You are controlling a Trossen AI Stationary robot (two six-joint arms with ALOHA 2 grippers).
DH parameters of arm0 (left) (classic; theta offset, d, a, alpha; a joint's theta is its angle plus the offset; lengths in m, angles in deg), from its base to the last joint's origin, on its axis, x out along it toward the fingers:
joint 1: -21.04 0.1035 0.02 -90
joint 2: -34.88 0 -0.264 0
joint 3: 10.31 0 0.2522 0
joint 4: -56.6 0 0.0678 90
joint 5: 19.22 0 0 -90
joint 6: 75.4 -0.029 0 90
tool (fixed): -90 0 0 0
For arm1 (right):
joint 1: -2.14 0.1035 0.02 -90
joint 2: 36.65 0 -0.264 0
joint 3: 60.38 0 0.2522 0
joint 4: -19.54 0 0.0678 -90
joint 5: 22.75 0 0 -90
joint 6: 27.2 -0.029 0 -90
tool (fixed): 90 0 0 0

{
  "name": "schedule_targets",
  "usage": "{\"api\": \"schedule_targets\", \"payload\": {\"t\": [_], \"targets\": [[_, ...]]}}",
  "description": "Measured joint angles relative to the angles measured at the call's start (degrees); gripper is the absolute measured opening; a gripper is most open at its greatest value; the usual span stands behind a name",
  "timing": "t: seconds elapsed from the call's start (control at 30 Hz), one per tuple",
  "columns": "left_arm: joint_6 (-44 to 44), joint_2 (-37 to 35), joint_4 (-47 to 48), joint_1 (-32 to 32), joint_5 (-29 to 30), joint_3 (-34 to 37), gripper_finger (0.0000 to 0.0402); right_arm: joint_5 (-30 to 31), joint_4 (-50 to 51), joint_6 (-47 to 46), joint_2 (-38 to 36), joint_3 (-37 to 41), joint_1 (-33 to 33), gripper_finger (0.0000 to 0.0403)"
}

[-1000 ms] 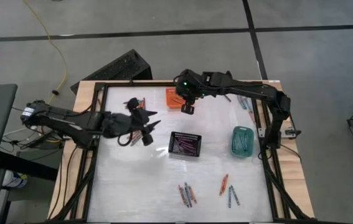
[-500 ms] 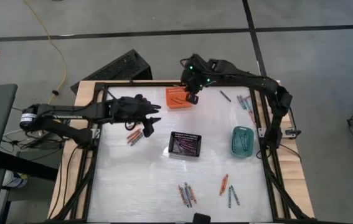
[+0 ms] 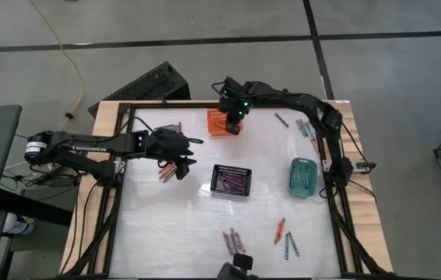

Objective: Sort crayons
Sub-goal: Put the orange crayon into the orange bin

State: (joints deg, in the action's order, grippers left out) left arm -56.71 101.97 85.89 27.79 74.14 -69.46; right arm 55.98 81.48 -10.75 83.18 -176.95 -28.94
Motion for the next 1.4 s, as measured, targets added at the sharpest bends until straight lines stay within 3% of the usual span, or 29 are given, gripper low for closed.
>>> {"api": "schedule_targets", "payload": {"t": [0.43,0.67,0.87,1.07,1.27,1.4], "targets": [[6.6,0.0,0.3,-5.9,2.9,1.6,0.0159,-2.2,1.2,0.1,1.4,0.0,-2.9,0.0012],[4.6,0.0,4.4,-6.1,1.6,1.6,0.0159,-2.4,-0.6,-2.1,1.4,0.0,-2.8,0.0074],[3.8,-0.3,14.2,-6.1,3.2,1.6,0.0159,-2.4,-0.4,-3.2,1.4,0.0,-3.2,0.0129],[7.1,-6.2,28.8,-7.0,11.4,1.6,0.0159,-2.4,-0.1,-4.2,-1.2,0.0,-1.8,0.0142],[13.0,-15.4,37.8,-6.7,13.2,1.6,0.0159,-3.9,0.8,-5.5,-6.7,0.0,1.4,0.0135],[10.9,-18.3,37.7,-5.7,13.1,3.2,0.0153,-4.8,1.4,-5.9,-10.3,0.0,4.9,0.0133]]}}
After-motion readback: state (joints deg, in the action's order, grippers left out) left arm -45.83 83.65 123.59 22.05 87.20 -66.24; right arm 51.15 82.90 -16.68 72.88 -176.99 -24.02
